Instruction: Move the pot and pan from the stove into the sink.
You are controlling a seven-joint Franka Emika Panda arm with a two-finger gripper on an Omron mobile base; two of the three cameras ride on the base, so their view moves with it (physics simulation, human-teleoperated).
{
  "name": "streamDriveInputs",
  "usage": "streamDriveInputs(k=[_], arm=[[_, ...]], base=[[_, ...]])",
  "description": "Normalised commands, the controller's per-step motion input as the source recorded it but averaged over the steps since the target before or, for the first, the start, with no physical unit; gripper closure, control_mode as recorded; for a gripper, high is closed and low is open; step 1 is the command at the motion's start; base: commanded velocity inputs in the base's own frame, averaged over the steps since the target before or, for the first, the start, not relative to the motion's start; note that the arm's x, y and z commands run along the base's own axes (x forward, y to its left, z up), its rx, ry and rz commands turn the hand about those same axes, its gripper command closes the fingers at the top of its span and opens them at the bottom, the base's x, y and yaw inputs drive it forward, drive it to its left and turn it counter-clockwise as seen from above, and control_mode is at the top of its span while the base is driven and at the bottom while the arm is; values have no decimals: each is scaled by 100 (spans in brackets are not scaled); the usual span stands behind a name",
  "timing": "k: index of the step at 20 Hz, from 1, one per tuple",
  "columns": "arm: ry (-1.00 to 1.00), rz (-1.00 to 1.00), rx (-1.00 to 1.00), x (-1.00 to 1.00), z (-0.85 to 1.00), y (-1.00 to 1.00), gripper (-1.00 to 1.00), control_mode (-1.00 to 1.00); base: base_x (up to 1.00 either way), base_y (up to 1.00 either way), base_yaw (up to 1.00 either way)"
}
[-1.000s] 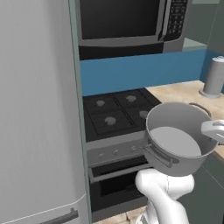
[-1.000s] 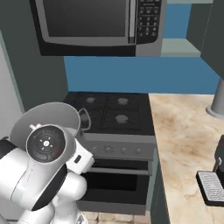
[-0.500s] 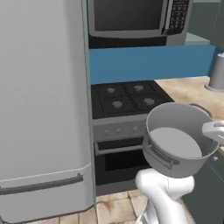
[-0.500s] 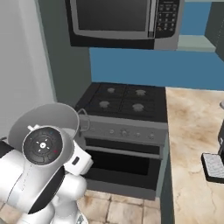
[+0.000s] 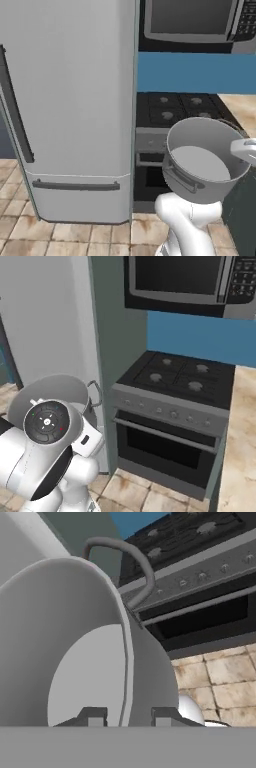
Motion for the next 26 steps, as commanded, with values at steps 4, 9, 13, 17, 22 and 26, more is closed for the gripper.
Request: streamDriveInputs(k=[4, 9, 13, 17, 22, 26], arm=[[0, 0, 0, 0, 0, 0, 100, 100], [0, 0, 0, 0, 0, 0, 100, 100], [0, 0, 0, 0, 0, 0, 100, 100], [0, 0, 0, 0, 0, 0, 100, 100], [0, 0, 0, 0, 0, 0, 100, 100], [0, 0, 0, 0, 0, 0, 100, 100]], base=[[-26, -6, 45], [-26, -6, 46], [-24, -4, 46], [-21, -1, 47], [-17, -1, 48], [-17, 0, 48]])
